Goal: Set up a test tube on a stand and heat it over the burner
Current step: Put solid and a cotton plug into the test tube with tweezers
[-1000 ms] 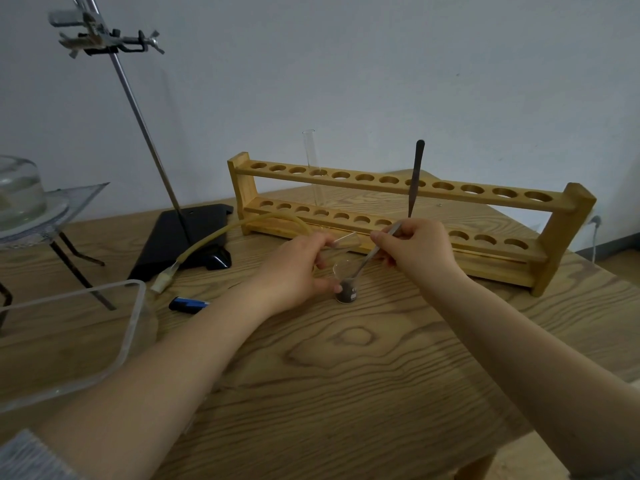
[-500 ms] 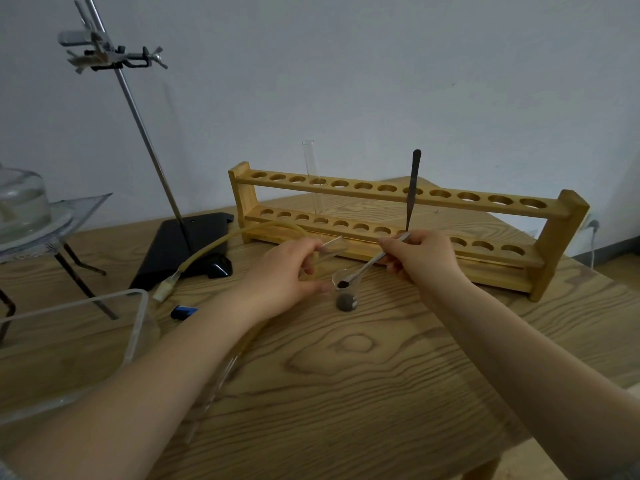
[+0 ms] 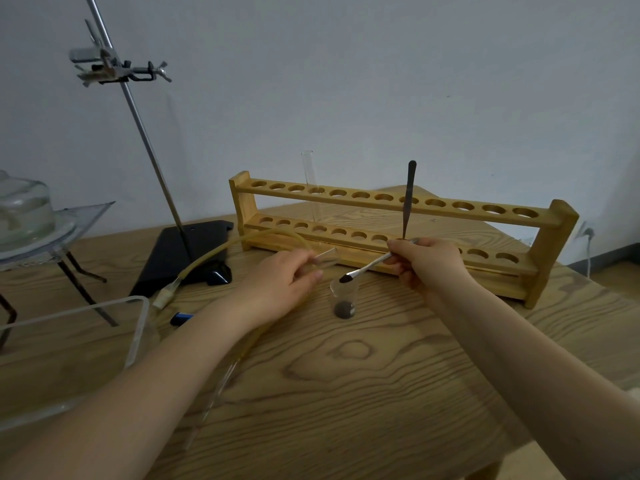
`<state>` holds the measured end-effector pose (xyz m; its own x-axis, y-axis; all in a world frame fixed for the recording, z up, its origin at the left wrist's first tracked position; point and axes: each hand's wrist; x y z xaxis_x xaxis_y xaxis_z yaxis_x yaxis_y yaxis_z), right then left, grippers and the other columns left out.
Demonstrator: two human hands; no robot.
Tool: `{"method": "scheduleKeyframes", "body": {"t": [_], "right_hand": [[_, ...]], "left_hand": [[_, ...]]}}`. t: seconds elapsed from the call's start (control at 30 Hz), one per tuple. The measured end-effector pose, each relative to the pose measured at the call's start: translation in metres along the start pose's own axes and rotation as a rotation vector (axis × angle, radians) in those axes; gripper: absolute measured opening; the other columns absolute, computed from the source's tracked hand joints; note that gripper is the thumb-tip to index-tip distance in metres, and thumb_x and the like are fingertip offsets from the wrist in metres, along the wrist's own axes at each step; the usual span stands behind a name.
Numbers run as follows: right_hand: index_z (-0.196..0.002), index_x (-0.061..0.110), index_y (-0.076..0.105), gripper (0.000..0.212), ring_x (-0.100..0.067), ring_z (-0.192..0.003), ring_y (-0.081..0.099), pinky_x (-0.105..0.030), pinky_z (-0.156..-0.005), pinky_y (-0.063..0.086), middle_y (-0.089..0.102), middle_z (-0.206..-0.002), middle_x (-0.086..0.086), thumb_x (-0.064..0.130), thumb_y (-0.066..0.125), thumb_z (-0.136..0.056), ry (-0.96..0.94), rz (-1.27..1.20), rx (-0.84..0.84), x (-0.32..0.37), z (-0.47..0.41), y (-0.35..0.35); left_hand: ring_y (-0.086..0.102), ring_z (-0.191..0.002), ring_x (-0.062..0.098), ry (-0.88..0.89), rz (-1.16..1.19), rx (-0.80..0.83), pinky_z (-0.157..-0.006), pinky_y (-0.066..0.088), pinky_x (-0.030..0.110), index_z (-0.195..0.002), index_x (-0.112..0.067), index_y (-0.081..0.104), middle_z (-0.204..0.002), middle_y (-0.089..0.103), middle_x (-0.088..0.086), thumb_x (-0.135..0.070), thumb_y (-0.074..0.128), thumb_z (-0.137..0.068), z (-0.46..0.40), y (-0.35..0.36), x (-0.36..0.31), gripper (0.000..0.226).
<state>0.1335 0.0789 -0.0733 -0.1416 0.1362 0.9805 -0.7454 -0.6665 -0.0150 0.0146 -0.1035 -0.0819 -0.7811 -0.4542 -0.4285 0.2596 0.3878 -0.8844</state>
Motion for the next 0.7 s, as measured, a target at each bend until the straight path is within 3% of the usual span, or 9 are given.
{"method": "scheduleKeyframes", "body": {"t": [0.17, 0.7], "right_hand": [[-0.091, 0.002, 0.067, 0.016, -0.011, -0.055, 0.055, -0.021, -0.049, 0.045, 0.067, -0.069, -0.007, 0.017, 0.069, -0.086, 0.005, -0.067, 0.005, 0.006, 0.001, -0.004], [-0.097, 0.0, 0.065, 0.018, -0.012, -0.056, 0.054, -0.021, -0.052, 0.044, 0.067, -0.072, -0.01, 0.014, 0.068, -0.086, 0.003, -0.146, -0.016, 0.01, -0.001, 0.001]], "left_hand": [[0.054, -0.091, 0.008, -0.029, 0.005, 0.018, -0.076, 0.045, 0.02, -0.126, -0.028, 0.049, -0.106, 0.057, -0.006, -0.038, 0.046, -0.095, 0.001, -0.001, 0.001, 0.033], [0.051, -0.088, 0.006, -0.038, -0.013, 0.059, -0.069, 0.041, 0.017, -0.124, -0.03, 0.051, -0.1, 0.053, -0.01, -0.041, 0.046, -0.094, 0.0, 0.002, 0.002, 0.033]]}}
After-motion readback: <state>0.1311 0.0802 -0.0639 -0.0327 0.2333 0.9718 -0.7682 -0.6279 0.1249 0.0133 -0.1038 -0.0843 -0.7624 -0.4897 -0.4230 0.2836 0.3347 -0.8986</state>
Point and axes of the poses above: each hand's wrist, its own z-axis away from the middle knuckle, its own y-axis out of the palm, x = y × z
